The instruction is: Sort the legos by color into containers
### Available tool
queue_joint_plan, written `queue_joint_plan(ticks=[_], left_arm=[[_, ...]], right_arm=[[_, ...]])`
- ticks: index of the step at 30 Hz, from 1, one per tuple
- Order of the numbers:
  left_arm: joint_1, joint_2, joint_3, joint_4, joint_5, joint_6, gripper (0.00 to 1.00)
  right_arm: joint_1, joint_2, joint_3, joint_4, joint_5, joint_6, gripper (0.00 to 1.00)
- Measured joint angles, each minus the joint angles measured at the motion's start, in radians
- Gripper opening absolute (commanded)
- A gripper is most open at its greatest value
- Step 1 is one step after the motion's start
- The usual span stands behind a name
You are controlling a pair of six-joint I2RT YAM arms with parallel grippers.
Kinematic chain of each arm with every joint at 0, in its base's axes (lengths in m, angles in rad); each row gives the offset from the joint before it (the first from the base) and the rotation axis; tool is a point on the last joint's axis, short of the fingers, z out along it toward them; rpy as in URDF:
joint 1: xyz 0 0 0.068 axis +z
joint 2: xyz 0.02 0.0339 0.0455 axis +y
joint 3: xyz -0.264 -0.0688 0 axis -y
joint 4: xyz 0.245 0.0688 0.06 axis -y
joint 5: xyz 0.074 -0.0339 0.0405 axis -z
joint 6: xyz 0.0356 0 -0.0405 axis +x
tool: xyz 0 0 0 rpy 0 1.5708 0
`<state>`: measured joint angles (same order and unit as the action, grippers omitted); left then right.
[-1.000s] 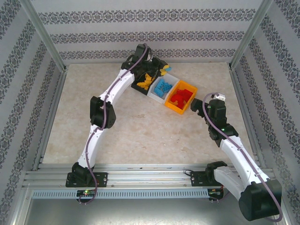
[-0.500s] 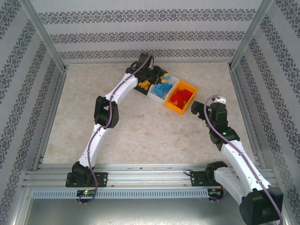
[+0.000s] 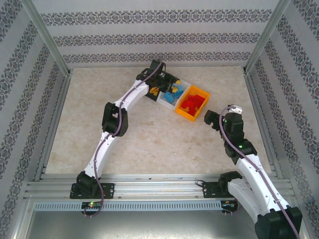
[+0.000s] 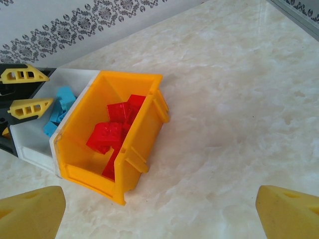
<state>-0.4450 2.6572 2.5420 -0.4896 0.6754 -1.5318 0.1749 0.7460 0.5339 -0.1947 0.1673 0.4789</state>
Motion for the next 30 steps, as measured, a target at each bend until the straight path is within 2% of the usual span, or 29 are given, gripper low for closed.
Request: queue_joint_plan(ticks=[22, 26, 30], left_arm=[[0.0, 0.0, 0.0, -0.001, 0.0, 0.009, 0.44], [0.002, -0.001, 0.002, -0.039, -0.015, 0.057, 0.46], [0.01, -0.023, 0.006, -0.148, -0.067, 0.182, 0.49]], right_arm=[[0.0, 0.013, -0.002, -0.003, 0.0, 0.0, 0.98], [0.0, 0.039, -0.002, 0.013, -0.001, 0.0, 0.98], [0.0, 0.098, 0.002, 0.03, -0.008, -0.001, 0.98]])
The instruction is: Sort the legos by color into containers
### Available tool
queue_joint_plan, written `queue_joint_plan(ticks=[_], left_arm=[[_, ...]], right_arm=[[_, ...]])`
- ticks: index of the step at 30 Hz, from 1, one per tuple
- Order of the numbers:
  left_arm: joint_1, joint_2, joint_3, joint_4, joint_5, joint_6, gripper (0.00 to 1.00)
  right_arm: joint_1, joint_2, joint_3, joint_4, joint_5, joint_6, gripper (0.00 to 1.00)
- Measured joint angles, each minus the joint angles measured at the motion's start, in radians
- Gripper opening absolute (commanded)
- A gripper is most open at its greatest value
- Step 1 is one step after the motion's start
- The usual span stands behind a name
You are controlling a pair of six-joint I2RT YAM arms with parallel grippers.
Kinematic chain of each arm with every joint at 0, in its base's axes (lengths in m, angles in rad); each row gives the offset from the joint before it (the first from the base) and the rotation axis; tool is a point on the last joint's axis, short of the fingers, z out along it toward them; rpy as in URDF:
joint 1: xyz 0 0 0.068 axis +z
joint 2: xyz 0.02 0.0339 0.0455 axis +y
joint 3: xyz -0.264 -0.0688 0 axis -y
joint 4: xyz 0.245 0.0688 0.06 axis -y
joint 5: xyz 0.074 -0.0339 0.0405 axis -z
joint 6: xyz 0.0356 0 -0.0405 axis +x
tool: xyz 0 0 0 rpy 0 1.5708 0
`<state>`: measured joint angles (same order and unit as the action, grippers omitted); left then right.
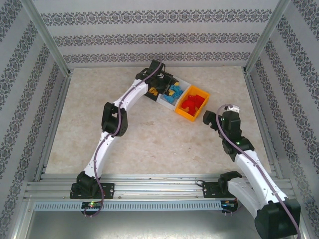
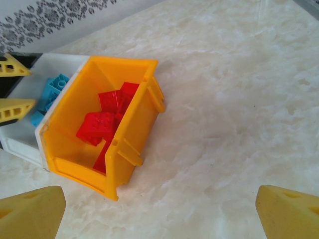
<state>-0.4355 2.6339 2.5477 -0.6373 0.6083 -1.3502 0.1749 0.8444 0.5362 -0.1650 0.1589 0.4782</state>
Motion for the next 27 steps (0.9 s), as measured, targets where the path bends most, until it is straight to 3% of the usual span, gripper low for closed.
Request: queue_joint_plan(ticks=[9, 15, 17, 21, 27], left_arm=[[0.067, -0.214, 0.025, -0.254, -0.208, 0.427, 0.55], [0.102, -0.373, 0.04, -0.382, -0.364, 0.737, 0.7], [0.122, -0.422, 0.011, -0.405, -0.386, 0.798, 0.76], [0.208, -0.517, -0.114, -0.442, -0.432, 0.884, 0.99], [0.299, -0.648, -0.316, -0.459, -0.513, 0.957, 1.0]], right_arm=[[0.013, 0.151, 0.087, 0.054, -0.039, -0.011, 0.98], [0.001, 0.207, 0.159, 0.066, -0.065, -0.022, 0.98], [-0.024, 0.218, 0.186, 0.06, -0.08, -0.026, 0.98], [-0.073, 0.251, 0.304, -0.019, -0.091, -0.056, 0.98], [-0.117, 0.368, 0.637, -0.243, -0.099, -0.149, 0.98]])
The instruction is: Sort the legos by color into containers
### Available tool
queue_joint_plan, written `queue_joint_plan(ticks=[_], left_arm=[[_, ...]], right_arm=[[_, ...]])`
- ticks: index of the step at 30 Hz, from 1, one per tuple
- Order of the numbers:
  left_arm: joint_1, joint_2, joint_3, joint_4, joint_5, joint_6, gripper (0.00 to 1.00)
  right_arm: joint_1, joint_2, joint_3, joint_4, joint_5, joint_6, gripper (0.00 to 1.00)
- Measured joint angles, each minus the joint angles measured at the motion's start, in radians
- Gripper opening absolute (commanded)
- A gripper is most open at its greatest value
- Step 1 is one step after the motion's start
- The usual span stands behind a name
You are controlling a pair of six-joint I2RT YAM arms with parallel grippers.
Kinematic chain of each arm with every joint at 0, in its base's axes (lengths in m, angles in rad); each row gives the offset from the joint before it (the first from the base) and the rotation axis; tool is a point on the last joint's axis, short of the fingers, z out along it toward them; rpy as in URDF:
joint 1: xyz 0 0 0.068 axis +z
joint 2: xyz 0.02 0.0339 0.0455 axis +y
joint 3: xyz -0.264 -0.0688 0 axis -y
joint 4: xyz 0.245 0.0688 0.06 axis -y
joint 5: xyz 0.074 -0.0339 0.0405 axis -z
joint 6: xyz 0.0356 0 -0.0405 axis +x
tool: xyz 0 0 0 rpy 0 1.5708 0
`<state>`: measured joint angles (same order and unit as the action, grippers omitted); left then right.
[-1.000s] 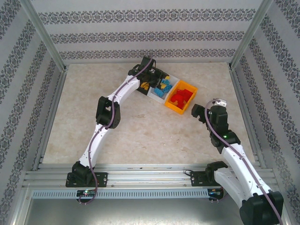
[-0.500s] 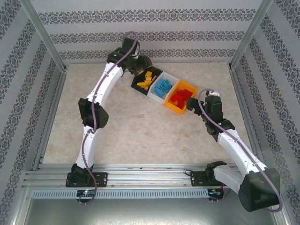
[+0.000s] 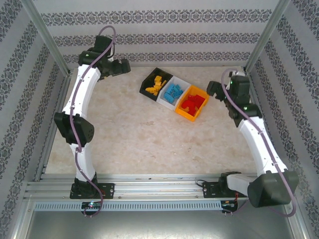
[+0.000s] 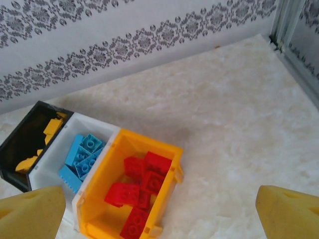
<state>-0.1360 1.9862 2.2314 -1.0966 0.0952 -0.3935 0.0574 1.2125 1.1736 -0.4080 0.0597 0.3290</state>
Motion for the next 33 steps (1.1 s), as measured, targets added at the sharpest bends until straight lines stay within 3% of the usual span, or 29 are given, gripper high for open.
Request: queue_joint_plan(ticks=[7, 14, 19, 25, 33], left_arm=[[0.048, -0.273, -0.367, 0.04, -0.034, 0.024, 1.0], [0.187, -0.595, -0.824, 0.179, -0.029, -0.025, 1.0], [0.229, -0.703, -1.006, 0.22, -0.051, -0.045, 1.0], [0.228, -0.739, -1.217, 0.314, -0.132, -0.013, 1.0], [0.228, -0.807, -1.487, 0.531, -0.194, 0.02, 1.0]], right_arm=[[-0.087, 0.085, 0.221, -0.233, -0.052, -0.092, 0.98], [-0.172, 0.05, 0.126, -0.3, -0.086, -0.186, 0.98], [-0.221, 0.006, 0.02, -0.311, -0.102, -0.23, 0.98], [-0.225, -0.014, -0.188, -0.195, -0.144, -0.248, 0.98], [-0.195, 0.049, -0.5, 0.223, -0.184, -0.225, 0.98]])
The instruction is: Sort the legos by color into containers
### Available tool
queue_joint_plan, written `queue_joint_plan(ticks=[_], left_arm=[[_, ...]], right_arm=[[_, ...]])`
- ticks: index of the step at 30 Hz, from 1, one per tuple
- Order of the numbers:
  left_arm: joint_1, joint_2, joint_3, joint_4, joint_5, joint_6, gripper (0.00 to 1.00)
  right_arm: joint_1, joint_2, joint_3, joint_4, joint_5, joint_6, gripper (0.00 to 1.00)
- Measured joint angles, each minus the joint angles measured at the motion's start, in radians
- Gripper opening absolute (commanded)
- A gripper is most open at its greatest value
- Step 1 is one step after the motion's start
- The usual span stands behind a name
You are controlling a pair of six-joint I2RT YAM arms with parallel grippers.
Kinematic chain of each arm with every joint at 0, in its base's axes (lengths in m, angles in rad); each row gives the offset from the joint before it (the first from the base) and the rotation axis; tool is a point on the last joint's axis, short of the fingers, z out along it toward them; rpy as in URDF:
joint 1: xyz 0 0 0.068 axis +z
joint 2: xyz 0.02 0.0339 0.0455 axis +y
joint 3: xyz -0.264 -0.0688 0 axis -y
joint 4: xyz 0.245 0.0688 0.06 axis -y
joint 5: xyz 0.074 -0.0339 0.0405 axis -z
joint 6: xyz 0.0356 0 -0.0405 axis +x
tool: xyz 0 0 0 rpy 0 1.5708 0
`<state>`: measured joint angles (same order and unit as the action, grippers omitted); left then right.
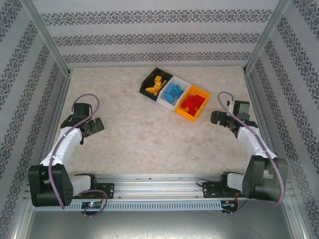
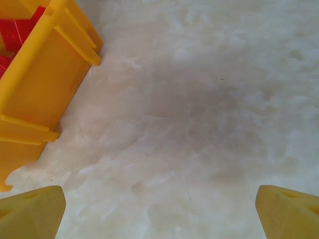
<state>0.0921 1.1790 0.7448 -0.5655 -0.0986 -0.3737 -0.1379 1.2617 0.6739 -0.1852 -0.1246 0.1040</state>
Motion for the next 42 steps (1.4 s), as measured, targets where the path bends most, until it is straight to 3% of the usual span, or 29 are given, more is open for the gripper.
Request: queue_joint_plan(ticks=[6, 12, 27, 42], left_arm=[[0.001, -0.022, -0.08, 0.179, -0.057, 0.006, 1.0], [0.001, 0.121, -0.057, 0.308, -0.08, 0.043, 1.0], [0.002, 0.405, -0.056, 0.737, -0.063, 0.186, 1.0], [0.002, 0.389, -0.173, 1.033, 0.093, 0.232, 1.0]], right_arm=[[0.058, 0.109, -0.046, 0.253, -0.001, -0.016, 0.98], [0.064, 0.176, -0.046, 0.374, 0.0, -0.027, 0.98], [0.084, 0.259, 0.017, 0.41, 0.0, -0.034, 0.98], [0.099, 0.33, 0.084, 0.41, 0.003, -0.041, 0.98]])
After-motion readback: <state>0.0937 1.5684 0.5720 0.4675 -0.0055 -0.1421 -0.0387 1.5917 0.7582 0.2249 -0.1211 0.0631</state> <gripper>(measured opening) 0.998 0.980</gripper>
